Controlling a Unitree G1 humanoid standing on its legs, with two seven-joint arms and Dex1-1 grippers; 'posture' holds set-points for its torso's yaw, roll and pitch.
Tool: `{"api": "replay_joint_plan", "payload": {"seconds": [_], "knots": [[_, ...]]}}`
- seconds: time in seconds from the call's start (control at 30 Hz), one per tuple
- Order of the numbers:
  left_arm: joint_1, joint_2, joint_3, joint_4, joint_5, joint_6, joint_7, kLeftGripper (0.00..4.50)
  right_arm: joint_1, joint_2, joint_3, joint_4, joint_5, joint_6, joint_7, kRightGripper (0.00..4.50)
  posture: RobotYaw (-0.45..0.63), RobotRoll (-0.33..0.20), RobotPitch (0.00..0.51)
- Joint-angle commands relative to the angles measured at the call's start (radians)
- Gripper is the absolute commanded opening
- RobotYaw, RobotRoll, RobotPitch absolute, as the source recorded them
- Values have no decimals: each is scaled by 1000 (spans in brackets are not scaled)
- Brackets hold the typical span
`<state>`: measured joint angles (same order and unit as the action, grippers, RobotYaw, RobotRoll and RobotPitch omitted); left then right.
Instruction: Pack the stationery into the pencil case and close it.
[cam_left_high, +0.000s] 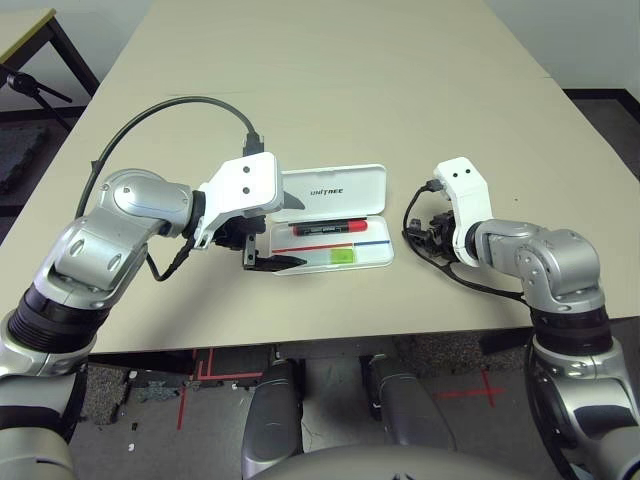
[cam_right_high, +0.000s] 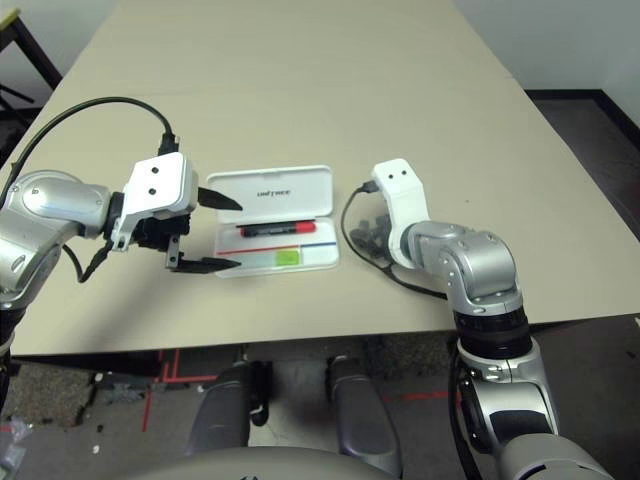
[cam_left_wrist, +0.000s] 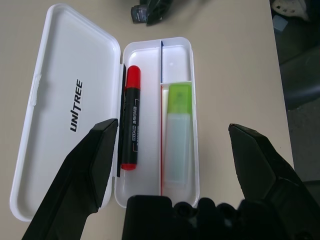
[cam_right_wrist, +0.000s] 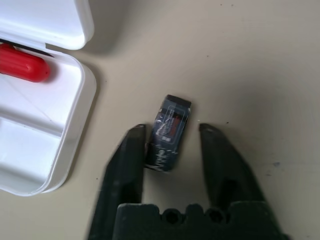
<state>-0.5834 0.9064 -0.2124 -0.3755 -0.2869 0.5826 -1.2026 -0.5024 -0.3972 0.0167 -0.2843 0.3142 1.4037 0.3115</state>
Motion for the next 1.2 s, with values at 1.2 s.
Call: {"api": "replay_joint_plan", "payload": {"seconds": [1.2], "knots": [[-1,22,-14,5,24,-1,-4,4500,-242,-453,346,278,-160,-929,1004,324,-92,0,178]]}}
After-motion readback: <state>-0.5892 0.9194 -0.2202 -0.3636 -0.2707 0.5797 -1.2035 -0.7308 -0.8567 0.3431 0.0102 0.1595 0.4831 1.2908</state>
